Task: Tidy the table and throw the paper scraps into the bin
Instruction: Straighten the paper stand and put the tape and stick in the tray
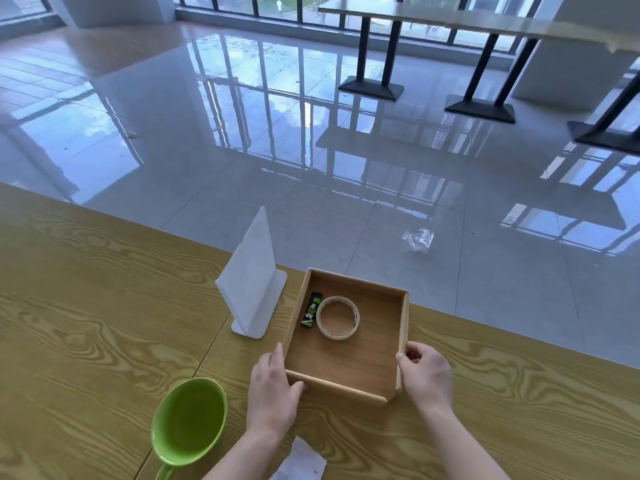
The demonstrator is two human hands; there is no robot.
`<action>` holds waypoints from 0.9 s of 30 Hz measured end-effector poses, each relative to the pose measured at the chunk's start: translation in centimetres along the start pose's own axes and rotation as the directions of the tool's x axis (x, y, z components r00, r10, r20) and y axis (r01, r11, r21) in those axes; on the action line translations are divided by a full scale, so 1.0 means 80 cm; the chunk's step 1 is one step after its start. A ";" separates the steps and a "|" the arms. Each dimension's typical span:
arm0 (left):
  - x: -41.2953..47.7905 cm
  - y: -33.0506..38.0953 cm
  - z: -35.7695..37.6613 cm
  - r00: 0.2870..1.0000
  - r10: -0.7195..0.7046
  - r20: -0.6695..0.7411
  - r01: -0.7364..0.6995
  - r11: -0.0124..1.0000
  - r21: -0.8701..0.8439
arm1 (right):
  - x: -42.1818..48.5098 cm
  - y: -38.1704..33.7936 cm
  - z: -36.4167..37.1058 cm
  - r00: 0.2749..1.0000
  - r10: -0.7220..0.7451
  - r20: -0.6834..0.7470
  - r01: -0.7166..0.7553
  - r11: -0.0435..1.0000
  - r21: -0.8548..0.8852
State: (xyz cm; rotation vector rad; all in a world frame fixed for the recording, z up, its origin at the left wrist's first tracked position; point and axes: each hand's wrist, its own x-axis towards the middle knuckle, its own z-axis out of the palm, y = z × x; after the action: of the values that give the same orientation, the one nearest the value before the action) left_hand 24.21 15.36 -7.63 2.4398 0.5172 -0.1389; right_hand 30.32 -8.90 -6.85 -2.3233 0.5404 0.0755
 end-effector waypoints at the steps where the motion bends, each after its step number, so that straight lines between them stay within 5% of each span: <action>1: 0.000 -0.001 -0.001 1.000 -0.003 -0.003 0.003 1.000 0.002 | 0.000 -0.002 0.002 1.000 -0.001 0.001 0.001 1.000 0.001; 27: -0.001 -0.012 -0.015 0.999 -0.021 -0.046 0.022 0.999 0.036 | -0.004 -0.012 0.018 0.997 -0.049 0.051 0.048 0.999 0.018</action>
State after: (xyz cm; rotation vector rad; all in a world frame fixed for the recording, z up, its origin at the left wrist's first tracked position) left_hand 23.74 16.78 -7.24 2.4785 0.5657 -0.1029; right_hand 30.57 -7.22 -7.19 -2.3101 0.4568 0.1070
